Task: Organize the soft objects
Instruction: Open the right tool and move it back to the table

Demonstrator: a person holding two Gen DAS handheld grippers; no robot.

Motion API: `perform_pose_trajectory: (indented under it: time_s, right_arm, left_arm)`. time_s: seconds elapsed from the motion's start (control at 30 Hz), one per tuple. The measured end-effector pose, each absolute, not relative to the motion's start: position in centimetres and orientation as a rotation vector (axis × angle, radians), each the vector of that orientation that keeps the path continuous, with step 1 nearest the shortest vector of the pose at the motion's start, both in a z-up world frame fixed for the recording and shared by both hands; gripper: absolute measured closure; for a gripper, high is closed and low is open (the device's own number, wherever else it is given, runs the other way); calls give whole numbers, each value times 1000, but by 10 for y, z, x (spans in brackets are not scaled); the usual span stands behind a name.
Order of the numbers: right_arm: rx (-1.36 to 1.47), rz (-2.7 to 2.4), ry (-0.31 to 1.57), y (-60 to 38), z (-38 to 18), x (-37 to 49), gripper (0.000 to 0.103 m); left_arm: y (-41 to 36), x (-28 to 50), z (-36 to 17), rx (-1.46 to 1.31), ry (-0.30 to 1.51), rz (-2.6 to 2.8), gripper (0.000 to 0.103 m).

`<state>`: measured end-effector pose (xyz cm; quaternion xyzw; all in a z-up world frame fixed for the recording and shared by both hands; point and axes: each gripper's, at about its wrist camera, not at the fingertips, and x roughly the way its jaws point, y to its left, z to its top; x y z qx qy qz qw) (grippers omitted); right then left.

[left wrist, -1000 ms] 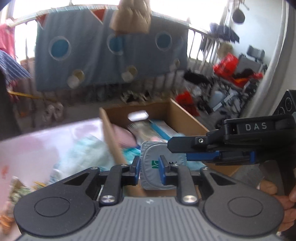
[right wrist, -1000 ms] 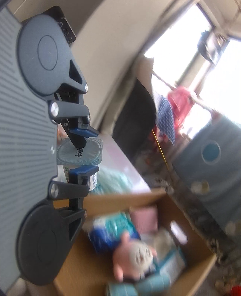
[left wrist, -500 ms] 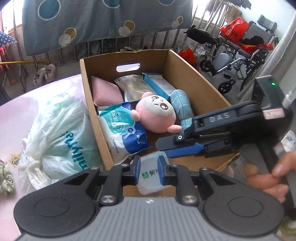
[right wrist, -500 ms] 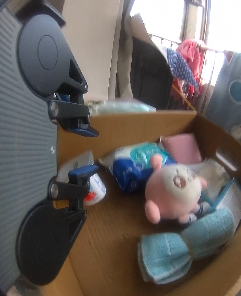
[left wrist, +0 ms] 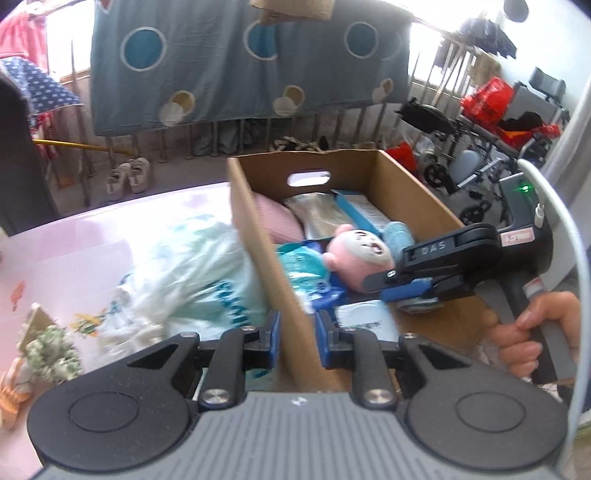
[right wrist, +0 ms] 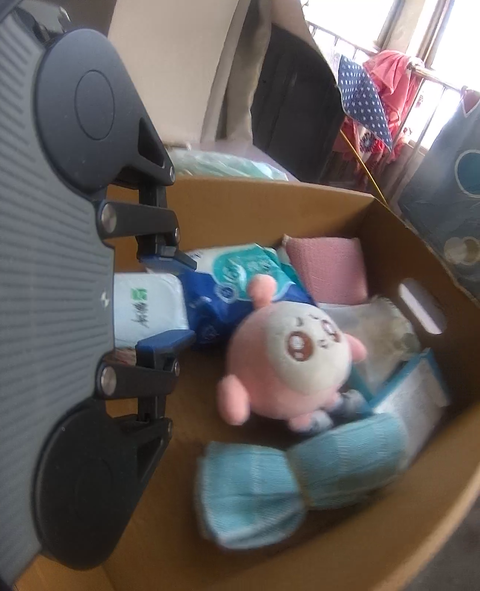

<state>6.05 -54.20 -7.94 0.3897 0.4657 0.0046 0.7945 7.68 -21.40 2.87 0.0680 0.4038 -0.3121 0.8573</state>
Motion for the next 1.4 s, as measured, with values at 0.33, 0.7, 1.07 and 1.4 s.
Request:
perform_pose_trajectory:
  time_s: [0.33,0.7,1.07,1.4]
  right_arm:
    - [859,52,1115,-520,-103,62,68]
    - [852,70,1127,-509,-93,46,57]
    - [665,116,885,-484,-4,41,32]
    - [749,555,973,-323,-1,114,30]
  left_arm:
    - [-138,72,15,145,829,-522,82]
    - [-67,60,-6,134,803,-386,77]
    - [-23,41,-17,277,638,-205,69]
    - [2,53,-46,436,569,-72,66]
